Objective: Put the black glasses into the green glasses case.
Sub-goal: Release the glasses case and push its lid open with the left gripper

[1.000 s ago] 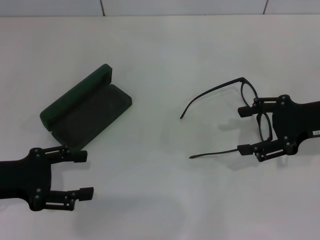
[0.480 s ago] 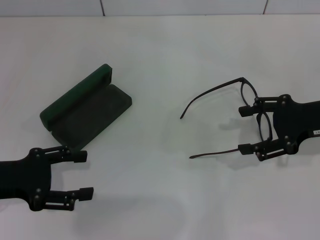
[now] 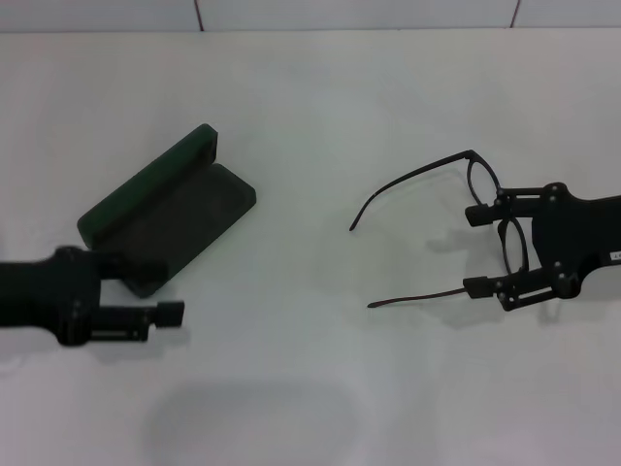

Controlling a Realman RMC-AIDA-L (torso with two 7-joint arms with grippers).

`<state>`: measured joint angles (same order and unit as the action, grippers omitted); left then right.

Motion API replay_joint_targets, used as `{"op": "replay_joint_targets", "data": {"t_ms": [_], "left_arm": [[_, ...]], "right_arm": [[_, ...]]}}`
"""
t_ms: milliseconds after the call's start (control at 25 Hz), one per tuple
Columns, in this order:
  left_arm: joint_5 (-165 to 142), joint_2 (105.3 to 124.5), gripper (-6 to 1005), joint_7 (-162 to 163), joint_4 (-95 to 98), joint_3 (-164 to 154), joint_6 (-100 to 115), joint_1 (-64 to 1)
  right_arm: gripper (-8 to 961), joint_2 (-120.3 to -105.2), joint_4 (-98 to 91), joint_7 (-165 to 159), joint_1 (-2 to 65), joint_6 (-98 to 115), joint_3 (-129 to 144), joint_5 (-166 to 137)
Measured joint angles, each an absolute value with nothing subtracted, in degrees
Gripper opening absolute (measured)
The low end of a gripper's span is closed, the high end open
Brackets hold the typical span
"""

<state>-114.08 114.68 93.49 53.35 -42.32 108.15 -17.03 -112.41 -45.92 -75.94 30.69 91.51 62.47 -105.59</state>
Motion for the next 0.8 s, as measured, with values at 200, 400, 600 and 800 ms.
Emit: {"op": "replay_joint_targets", "data": {"t_ms": [200,400,600,800], "left_arm": [[-115.9,115.09,751,101.5,64.1,-42.3,106.7,-19.2],[-124.9,115.17,750,109.9,71.8,-42.7,102.9,-25.6],[-137.8,116.14,749,114.9,73.8,-43.0,100.5,-33.6],[-150.3,116.79,748,120.8,72.5,-47.6,97.5,-39.7]], "right_arm": [[859,-112.37,-45.8,-76.0,30.6,91.8,62.5,-105.6],[857,-112.47,-45.7,-76.0,30.5,91.9,62.6,-105.7],[857,-112.78,-45.5,-76.0,30.5,91.9,63.0,-105.8],[858,-113.28,-45.5,-76.0,31.1,91.6,63.0,-106.8]]}}
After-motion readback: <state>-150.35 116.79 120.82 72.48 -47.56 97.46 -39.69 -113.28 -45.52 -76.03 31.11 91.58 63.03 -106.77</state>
